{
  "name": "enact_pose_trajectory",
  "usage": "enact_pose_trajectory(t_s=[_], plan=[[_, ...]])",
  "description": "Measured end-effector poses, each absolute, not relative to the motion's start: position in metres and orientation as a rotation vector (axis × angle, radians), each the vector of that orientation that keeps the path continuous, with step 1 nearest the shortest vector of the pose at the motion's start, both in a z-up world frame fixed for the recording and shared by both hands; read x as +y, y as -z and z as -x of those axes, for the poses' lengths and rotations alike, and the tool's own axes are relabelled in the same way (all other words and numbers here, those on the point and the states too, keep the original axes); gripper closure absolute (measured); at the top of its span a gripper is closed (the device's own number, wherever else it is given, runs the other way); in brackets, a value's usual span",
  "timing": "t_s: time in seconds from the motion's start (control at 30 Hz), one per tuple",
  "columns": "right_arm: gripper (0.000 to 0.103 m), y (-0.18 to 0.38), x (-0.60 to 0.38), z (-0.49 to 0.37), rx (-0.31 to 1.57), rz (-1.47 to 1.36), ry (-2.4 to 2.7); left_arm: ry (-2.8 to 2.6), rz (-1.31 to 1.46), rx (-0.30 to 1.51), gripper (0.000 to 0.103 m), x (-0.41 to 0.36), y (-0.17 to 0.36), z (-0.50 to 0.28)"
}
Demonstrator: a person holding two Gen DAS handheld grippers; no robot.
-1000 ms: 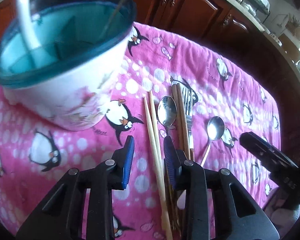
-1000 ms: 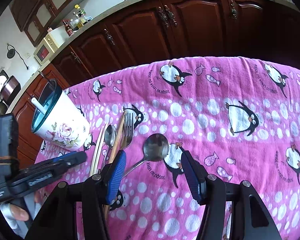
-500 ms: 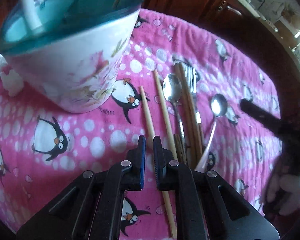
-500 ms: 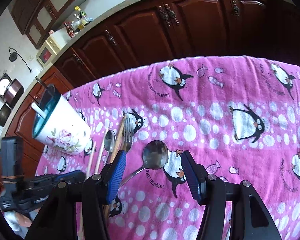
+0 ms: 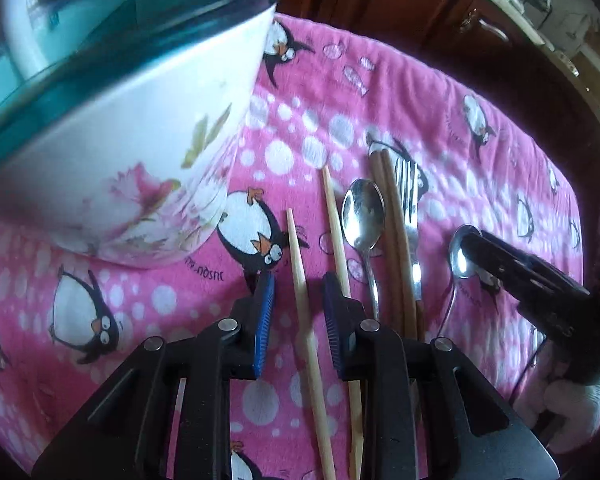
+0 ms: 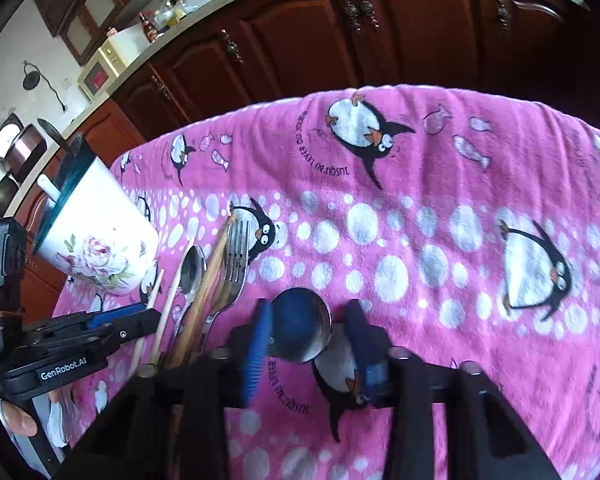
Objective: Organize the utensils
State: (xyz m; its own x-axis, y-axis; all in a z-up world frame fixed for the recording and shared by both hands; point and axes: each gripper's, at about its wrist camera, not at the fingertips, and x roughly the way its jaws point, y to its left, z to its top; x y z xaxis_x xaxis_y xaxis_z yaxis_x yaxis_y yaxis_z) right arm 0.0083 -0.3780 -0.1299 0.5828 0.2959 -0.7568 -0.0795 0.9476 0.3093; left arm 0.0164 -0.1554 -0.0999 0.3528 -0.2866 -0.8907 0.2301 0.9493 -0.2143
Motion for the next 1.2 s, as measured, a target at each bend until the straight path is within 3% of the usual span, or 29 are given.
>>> enact_pose_trajectory(t_s=[0.03,0.13,0.8,1.2], plan=[[0.092,0.131,-0.378,-0.008,0.922,-0.251,-0.22,0.351,0.056,1.165,0.096,-0.155,0.1,-0.016],[0.099,0.124,-0.383,-0.003,0.902,-0.287,-0.233,0.397,0.095,1.183,0.098,-0.145,0.1,-0.015],[0.101,-0.007,-0.339,0.071,0.616,-0.126,-0.242,0.544,0.181,0.901,0.098,-0.076,-0.024,0.036],[0.101,-0.074,-0.293,0.056,0.49,-0.101,-0.267,0.403,0.236,0.673,0.098,-0.018,-0.096,-0.014]])
